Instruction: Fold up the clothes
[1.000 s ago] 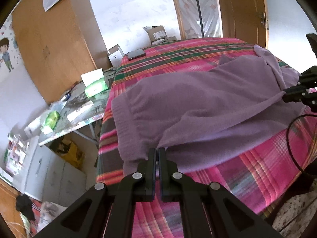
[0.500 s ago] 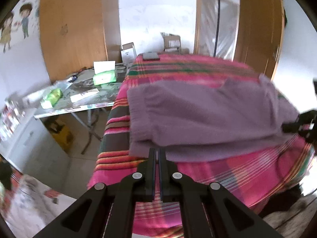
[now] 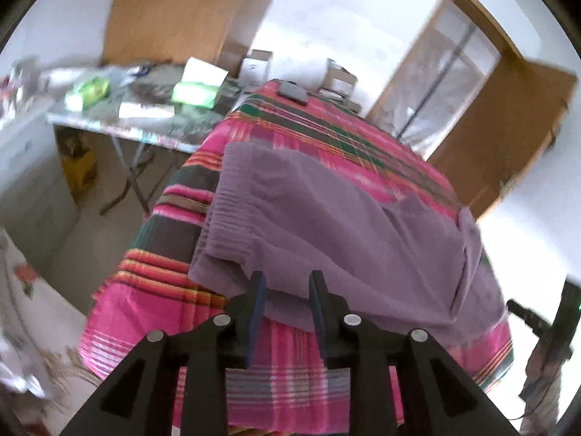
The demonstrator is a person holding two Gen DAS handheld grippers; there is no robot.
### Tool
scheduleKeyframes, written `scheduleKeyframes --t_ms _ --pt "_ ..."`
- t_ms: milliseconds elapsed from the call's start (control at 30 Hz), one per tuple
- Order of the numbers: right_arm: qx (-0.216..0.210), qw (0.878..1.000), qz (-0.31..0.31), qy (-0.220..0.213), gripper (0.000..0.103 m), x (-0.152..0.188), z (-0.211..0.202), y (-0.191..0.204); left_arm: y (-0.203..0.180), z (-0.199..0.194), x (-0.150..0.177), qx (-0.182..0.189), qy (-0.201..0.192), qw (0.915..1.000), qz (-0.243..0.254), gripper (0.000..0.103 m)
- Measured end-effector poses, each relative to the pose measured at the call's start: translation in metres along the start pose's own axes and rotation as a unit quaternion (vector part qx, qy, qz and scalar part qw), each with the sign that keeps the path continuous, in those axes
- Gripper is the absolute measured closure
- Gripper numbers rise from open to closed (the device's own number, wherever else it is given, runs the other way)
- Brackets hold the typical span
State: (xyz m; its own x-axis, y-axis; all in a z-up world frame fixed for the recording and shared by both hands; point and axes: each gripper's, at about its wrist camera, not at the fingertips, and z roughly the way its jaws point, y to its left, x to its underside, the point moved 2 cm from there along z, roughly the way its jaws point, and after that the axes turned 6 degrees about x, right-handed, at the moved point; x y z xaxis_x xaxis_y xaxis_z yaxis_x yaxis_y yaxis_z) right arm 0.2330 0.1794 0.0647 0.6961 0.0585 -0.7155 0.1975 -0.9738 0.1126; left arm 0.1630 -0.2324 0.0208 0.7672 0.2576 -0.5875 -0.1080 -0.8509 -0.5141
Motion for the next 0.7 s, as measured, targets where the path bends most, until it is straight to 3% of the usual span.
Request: scheduleKeyframes --t_ms 300,400,467,700 --pt "-0.034 0.991 0.125 -0.018 0.075 -0.007 0.038 -0.013 0.014 0.016 0.001 0.009 -0.002 0.9976 -0.069 0.077" --pt "-0.042 0.988 0.149 -0.017 0.068 -0.015 0.055 -0.012 0.020 0.018 -0.001 0.019 -0.004 0.9957 -0.091 0.077" --pt "-0.048 0.982 0.179 -0.019 0.055 -0.021 0.065 -0.016 0.023 0.019 -0.004 0.022 -0.004 0.9946 -0.101 0.077" --pt "0.008 0.980 0.200 -0.001 0.053 -0.040 0.088 -0.016 0.024 0.033 -0.010 0.015 0.012 0.9936 -0.111 0.077"
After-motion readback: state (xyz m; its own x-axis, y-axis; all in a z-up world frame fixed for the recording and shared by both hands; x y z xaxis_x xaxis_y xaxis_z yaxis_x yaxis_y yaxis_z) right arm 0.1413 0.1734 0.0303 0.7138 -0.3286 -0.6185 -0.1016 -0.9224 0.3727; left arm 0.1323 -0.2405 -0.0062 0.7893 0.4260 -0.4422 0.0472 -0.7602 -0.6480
